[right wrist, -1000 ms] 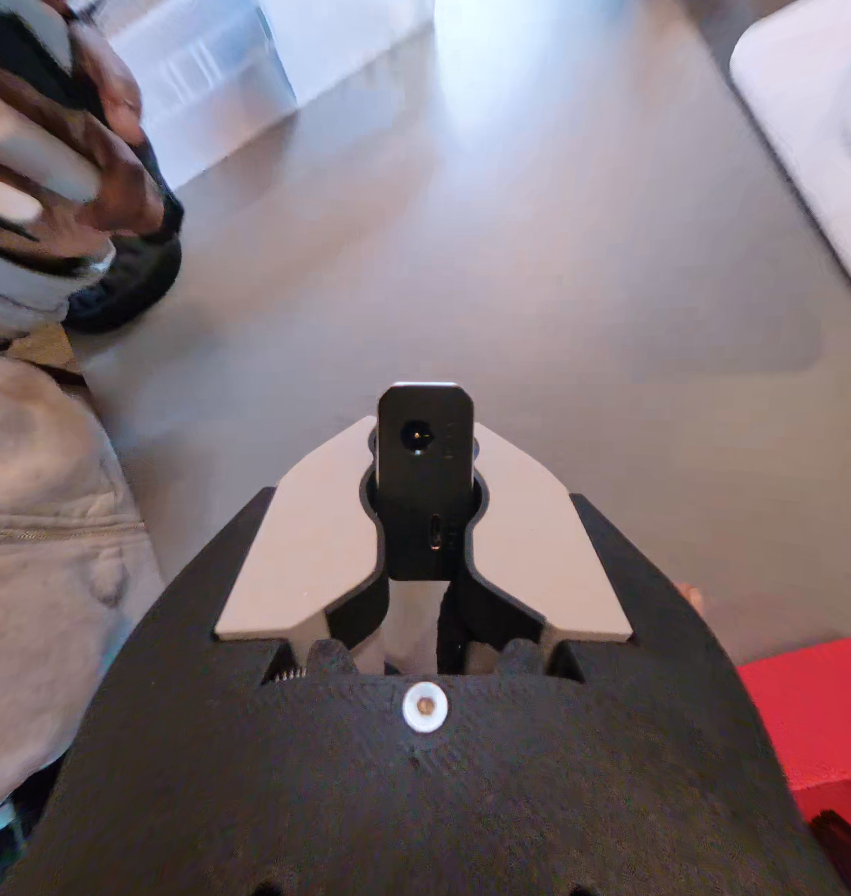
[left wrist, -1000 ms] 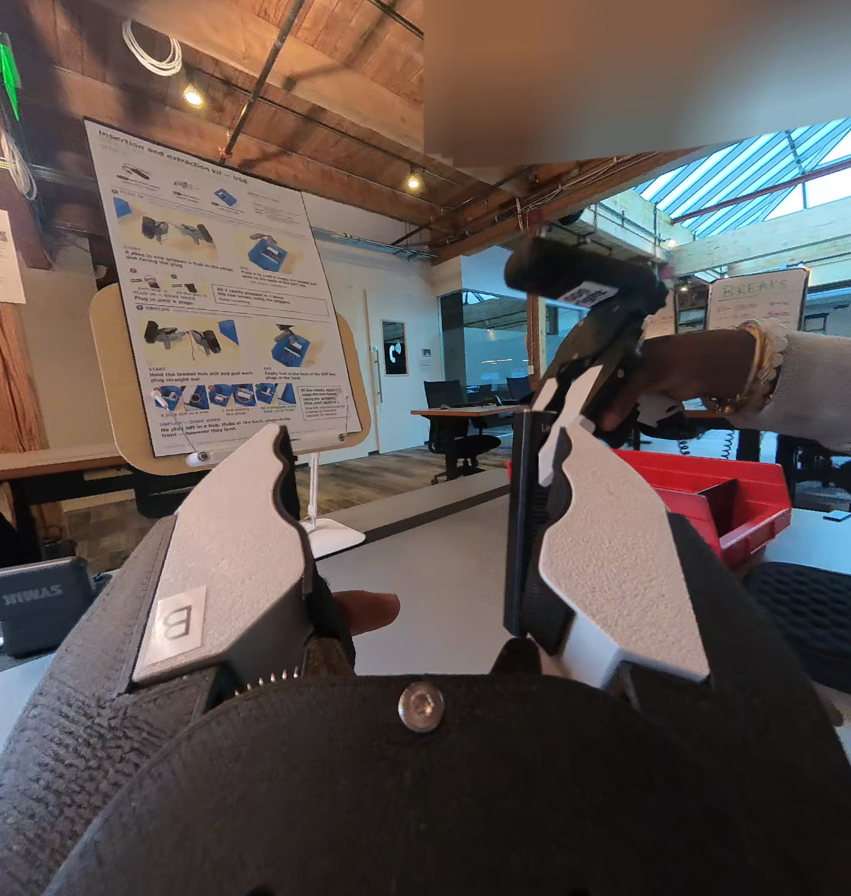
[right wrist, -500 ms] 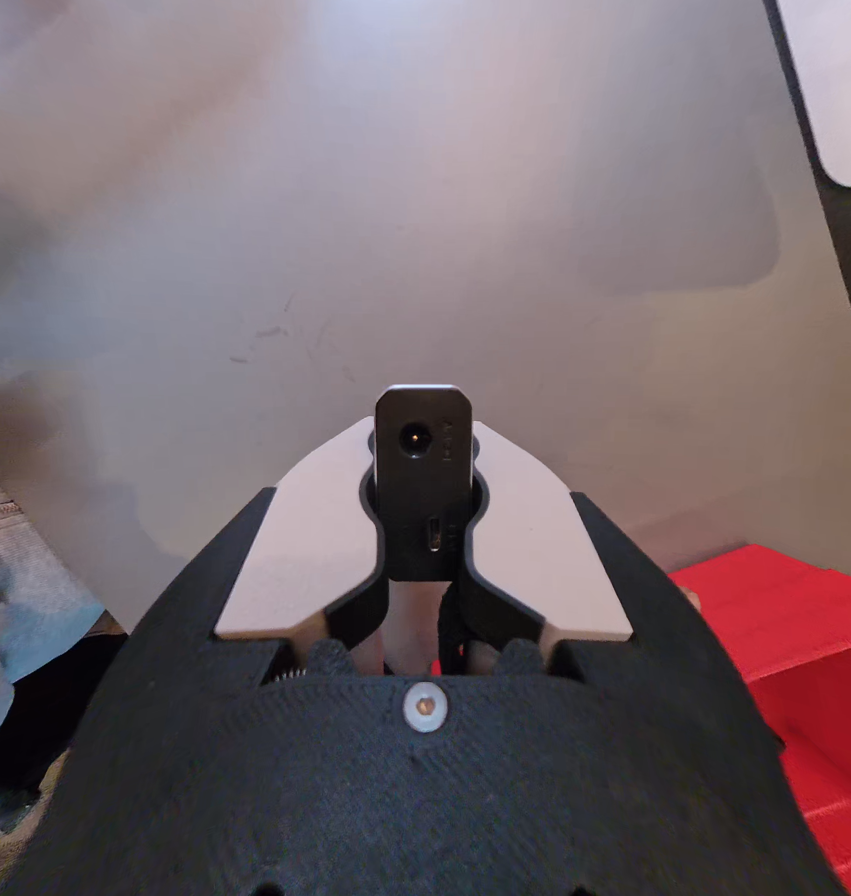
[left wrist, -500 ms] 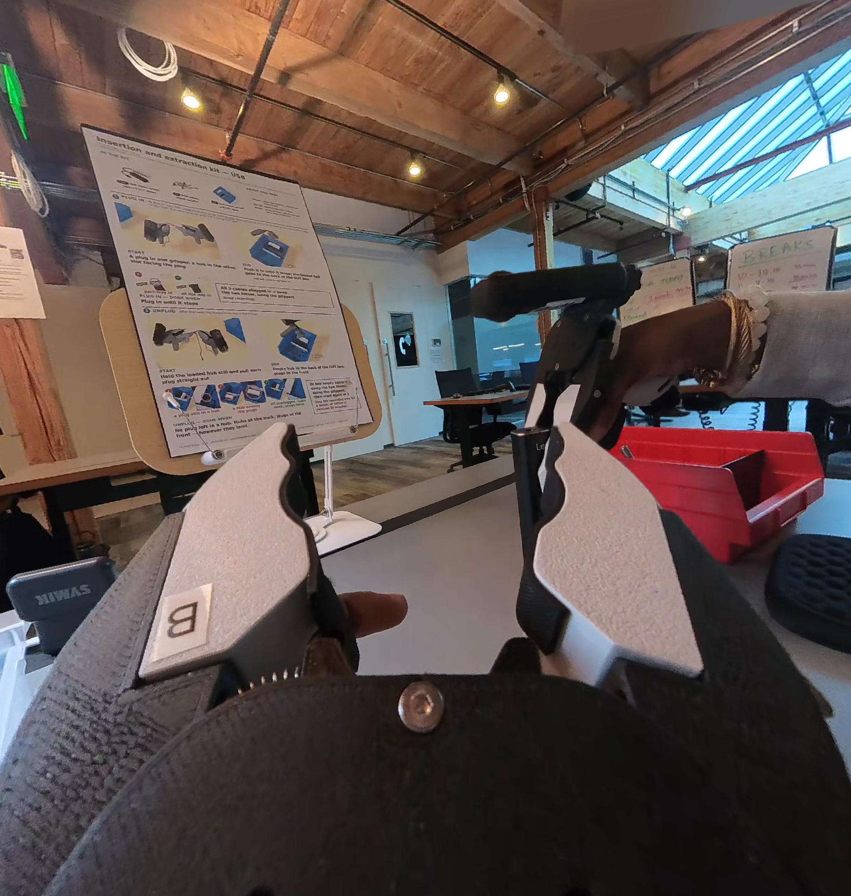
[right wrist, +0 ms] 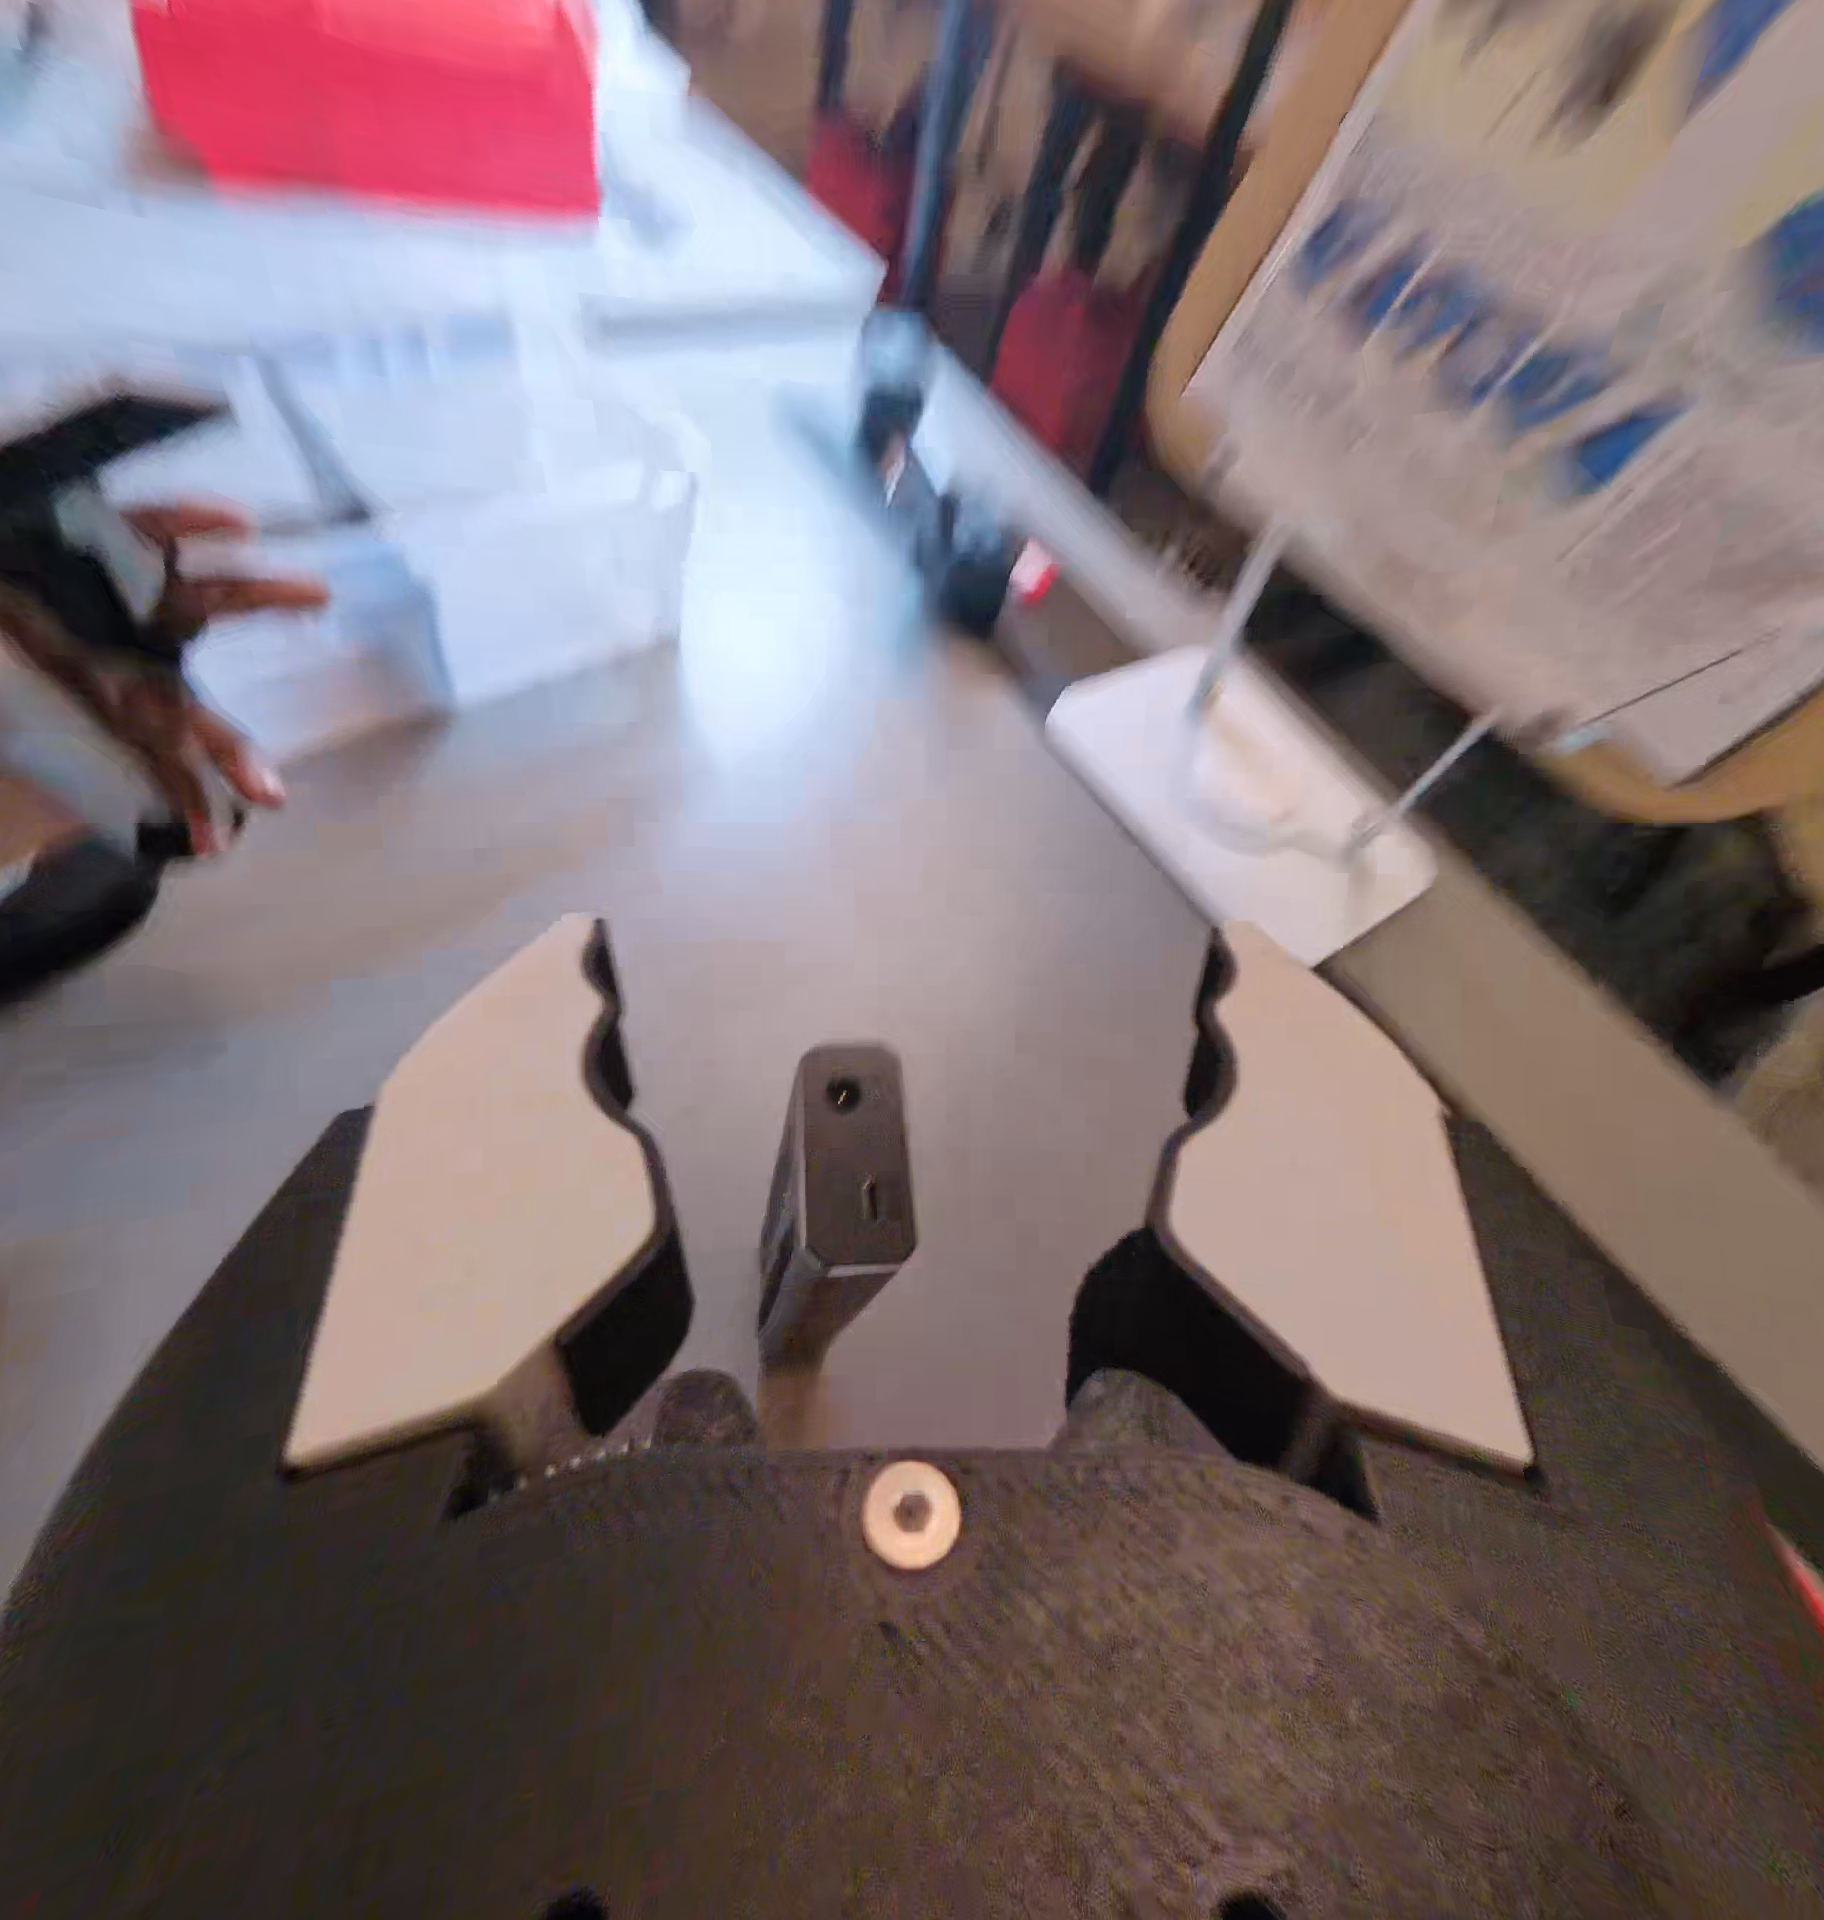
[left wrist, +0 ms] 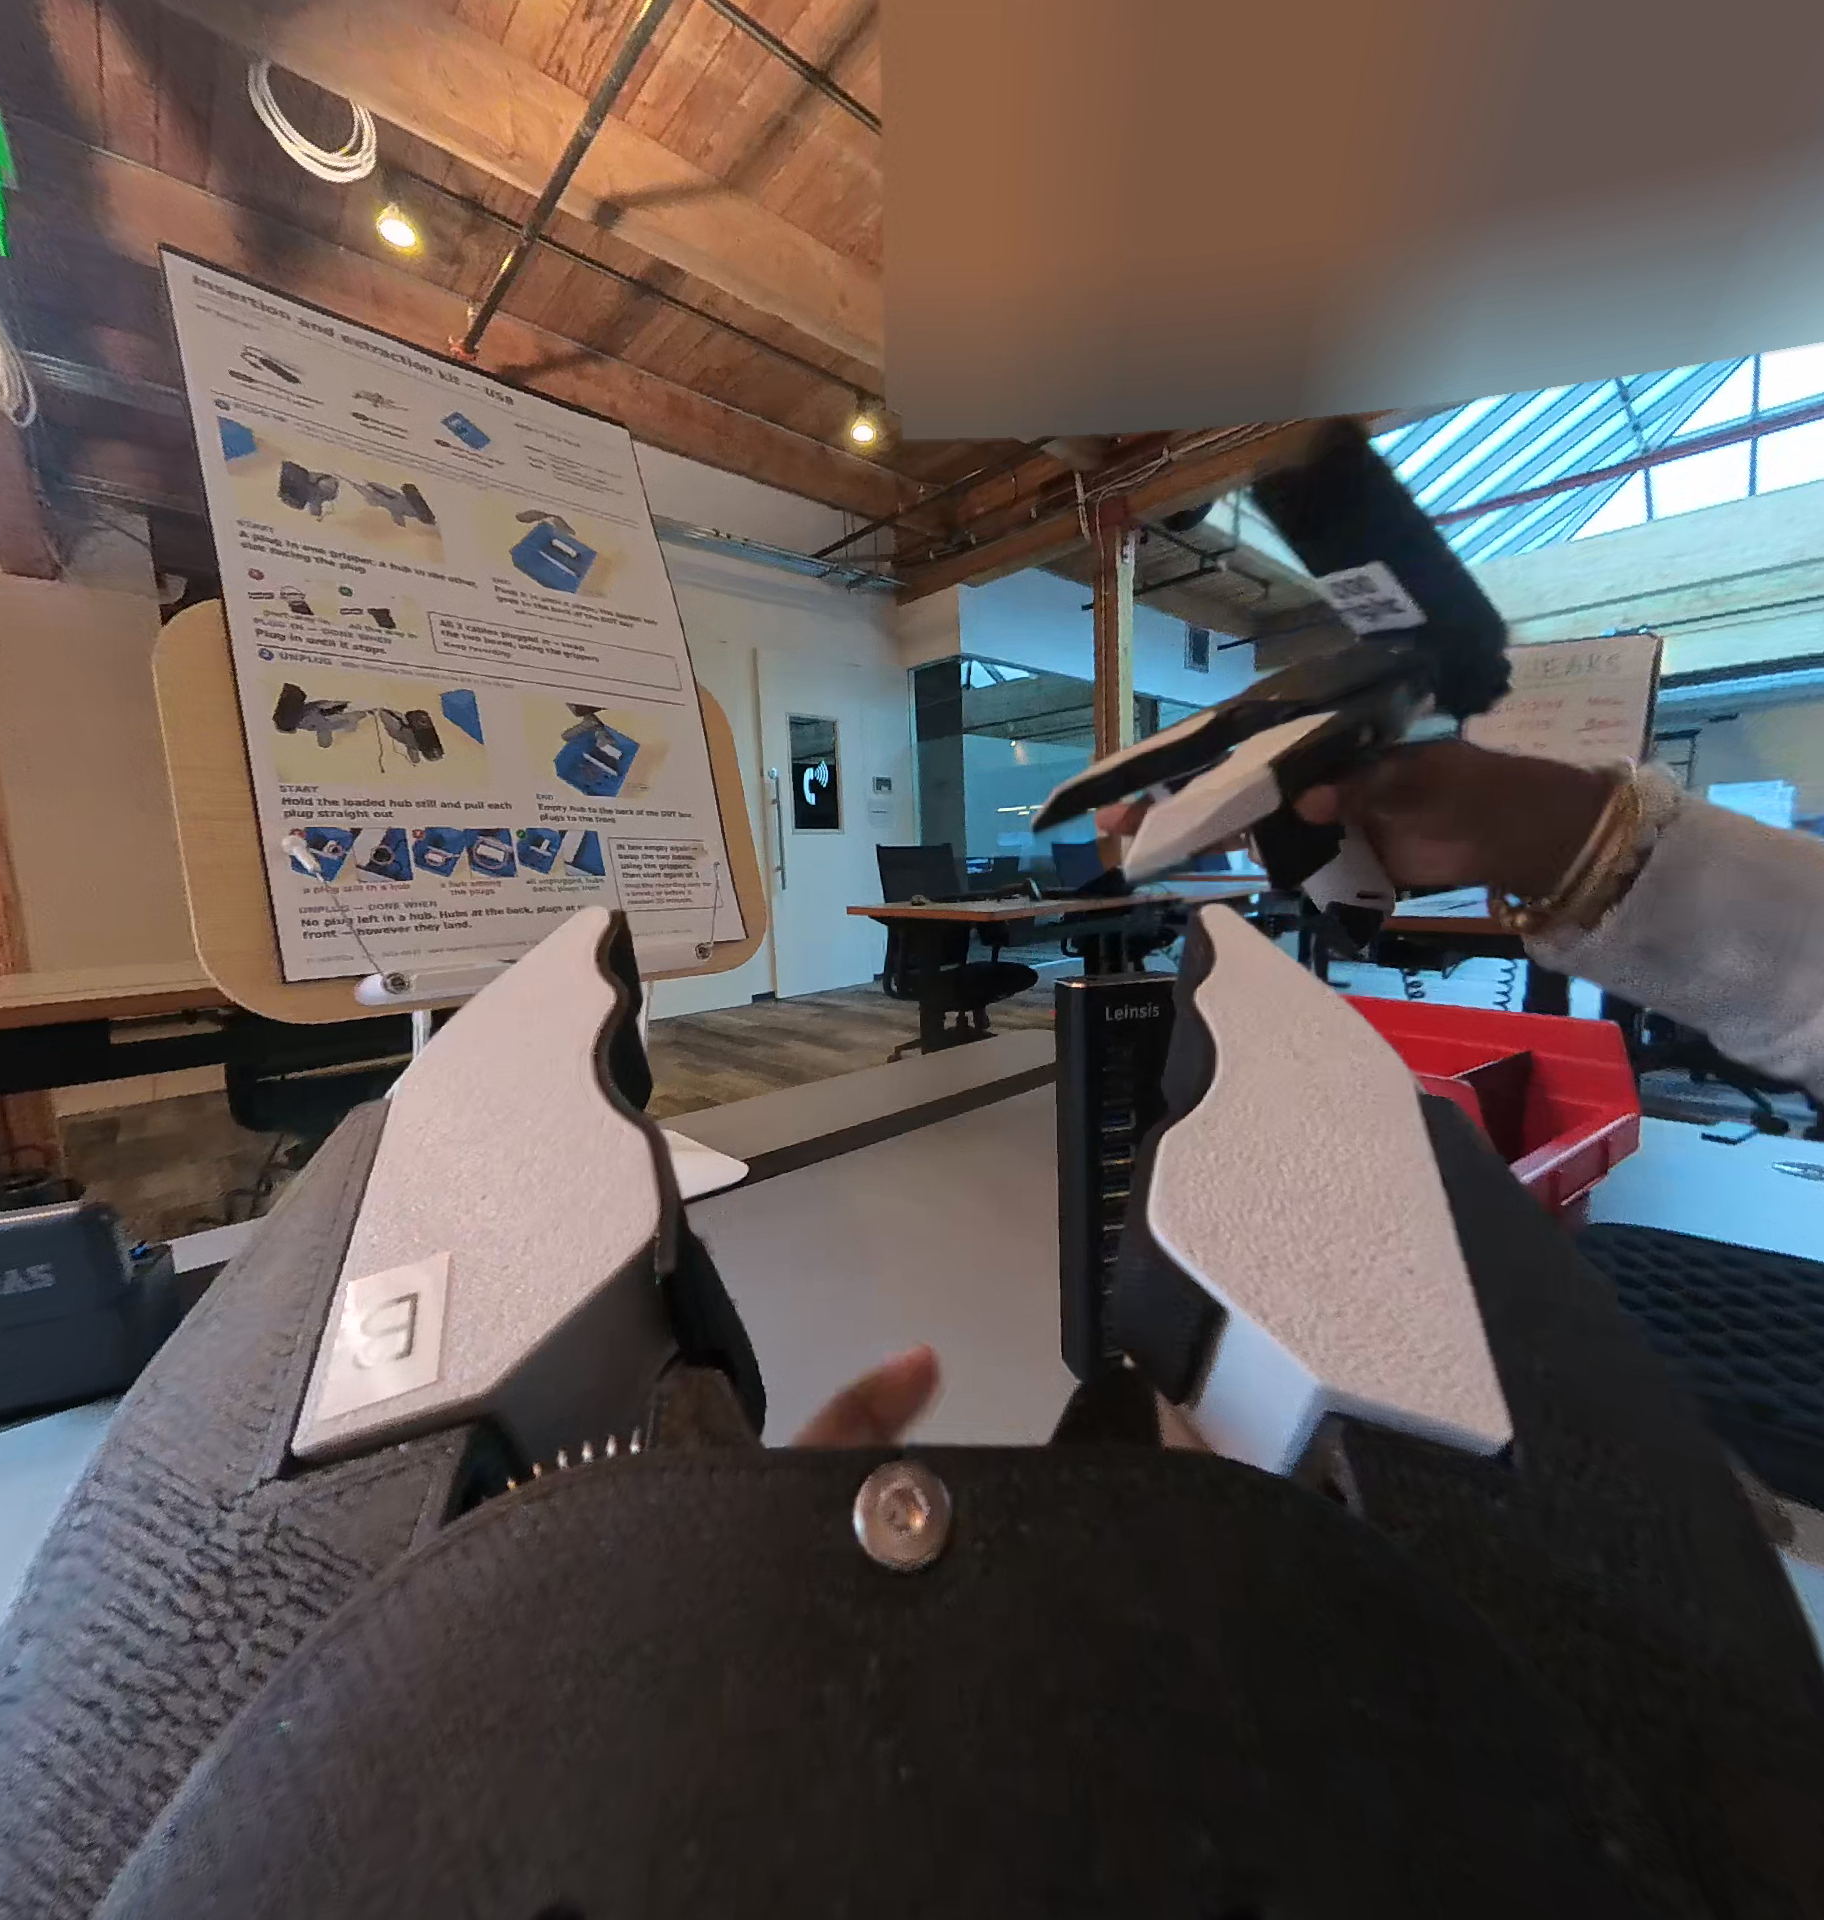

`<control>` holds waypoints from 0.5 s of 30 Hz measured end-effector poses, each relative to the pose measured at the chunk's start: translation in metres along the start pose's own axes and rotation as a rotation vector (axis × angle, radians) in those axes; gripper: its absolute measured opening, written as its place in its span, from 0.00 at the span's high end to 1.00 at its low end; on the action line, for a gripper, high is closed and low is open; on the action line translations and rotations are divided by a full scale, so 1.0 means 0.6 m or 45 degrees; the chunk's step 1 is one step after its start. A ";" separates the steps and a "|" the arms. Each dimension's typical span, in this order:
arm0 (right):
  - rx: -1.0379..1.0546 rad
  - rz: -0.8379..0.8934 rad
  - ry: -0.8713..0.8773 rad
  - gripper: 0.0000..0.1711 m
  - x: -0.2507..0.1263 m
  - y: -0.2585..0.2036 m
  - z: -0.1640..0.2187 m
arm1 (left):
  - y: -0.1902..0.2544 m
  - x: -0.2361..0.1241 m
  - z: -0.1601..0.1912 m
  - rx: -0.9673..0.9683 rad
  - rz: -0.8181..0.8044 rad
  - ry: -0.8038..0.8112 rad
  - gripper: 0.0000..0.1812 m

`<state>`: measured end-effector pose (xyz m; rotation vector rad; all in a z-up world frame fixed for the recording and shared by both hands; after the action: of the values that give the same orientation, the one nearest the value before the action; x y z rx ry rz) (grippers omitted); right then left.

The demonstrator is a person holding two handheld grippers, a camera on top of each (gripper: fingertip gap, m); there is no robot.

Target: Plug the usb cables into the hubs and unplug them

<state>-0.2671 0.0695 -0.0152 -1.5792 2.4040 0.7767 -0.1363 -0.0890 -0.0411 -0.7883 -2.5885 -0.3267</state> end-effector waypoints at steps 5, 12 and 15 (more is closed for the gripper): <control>0.093 0.591 0.947 0.16 -0.125 0.029 -0.055 | 0.020 0.002 -0.013 -0.013 0.109 0.087 0.31; 0.085 0.917 1.237 0.15 -0.160 -0.007 0.066 | 0.040 -0.003 -0.077 -0.048 0.175 0.196 0.32; 0.030 0.938 1.325 0.16 -0.186 -0.018 0.054 | -0.005 -0.015 -0.130 -0.085 -0.025 0.254 0.43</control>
<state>-0.2140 0.1727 -0.0011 -1.1928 3.7999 -0.1261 -0.1065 -0.1220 0.0235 -0.7142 -2.4103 -0.4753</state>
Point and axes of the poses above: each gripper's, where its closed fingertips meet, x out along the fingers, z out of its underside, y = z × x across the jaws, the point moved 2 cm from there along -x, back along the fingers, and after that the axes turned 9 degrees about -x, right-handed, at the moved point
